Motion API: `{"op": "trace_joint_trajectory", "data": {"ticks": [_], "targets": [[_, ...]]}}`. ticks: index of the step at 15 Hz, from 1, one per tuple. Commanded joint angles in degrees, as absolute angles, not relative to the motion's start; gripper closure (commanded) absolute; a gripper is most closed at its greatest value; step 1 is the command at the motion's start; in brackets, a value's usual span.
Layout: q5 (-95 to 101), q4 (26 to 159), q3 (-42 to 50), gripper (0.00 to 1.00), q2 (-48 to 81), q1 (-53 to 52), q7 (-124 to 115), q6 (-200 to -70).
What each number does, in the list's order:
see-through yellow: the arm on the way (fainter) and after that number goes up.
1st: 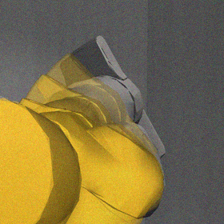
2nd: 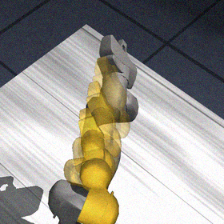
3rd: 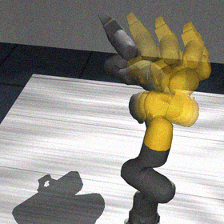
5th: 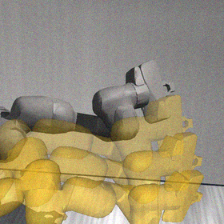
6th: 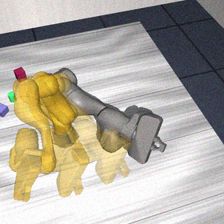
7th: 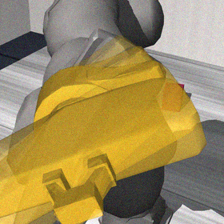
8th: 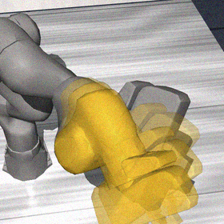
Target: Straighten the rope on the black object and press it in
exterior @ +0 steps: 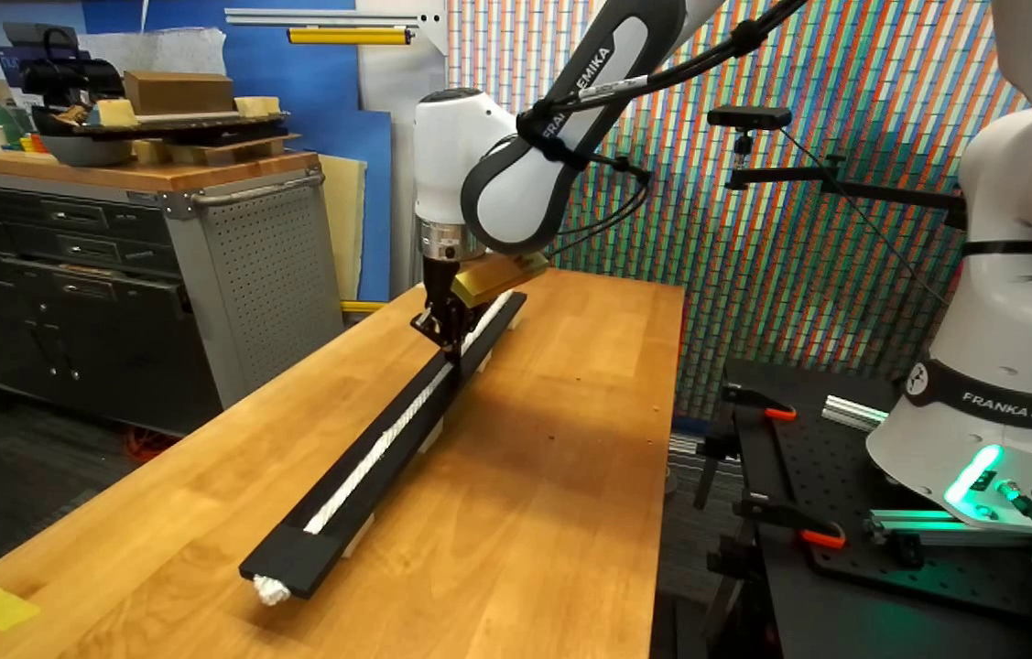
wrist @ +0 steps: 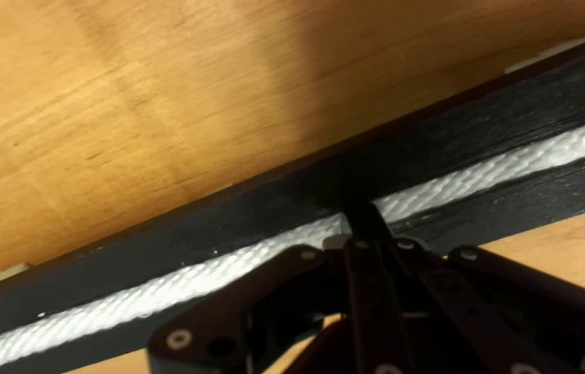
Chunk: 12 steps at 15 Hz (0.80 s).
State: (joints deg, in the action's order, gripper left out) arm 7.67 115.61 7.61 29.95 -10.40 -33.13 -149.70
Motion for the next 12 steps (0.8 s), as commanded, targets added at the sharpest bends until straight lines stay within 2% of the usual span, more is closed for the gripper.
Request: {"op": "trace_joint_trajectory", "data": {"ticks": [1, 12], "targets": [[6.2, 112.5, 7.3, 1.0, 32.7, -9.6, -30.9, -148.2], [8.2, 115.0, 9.3, 1.0, 29.2, -11.0, -32.6, -149.4]]}}
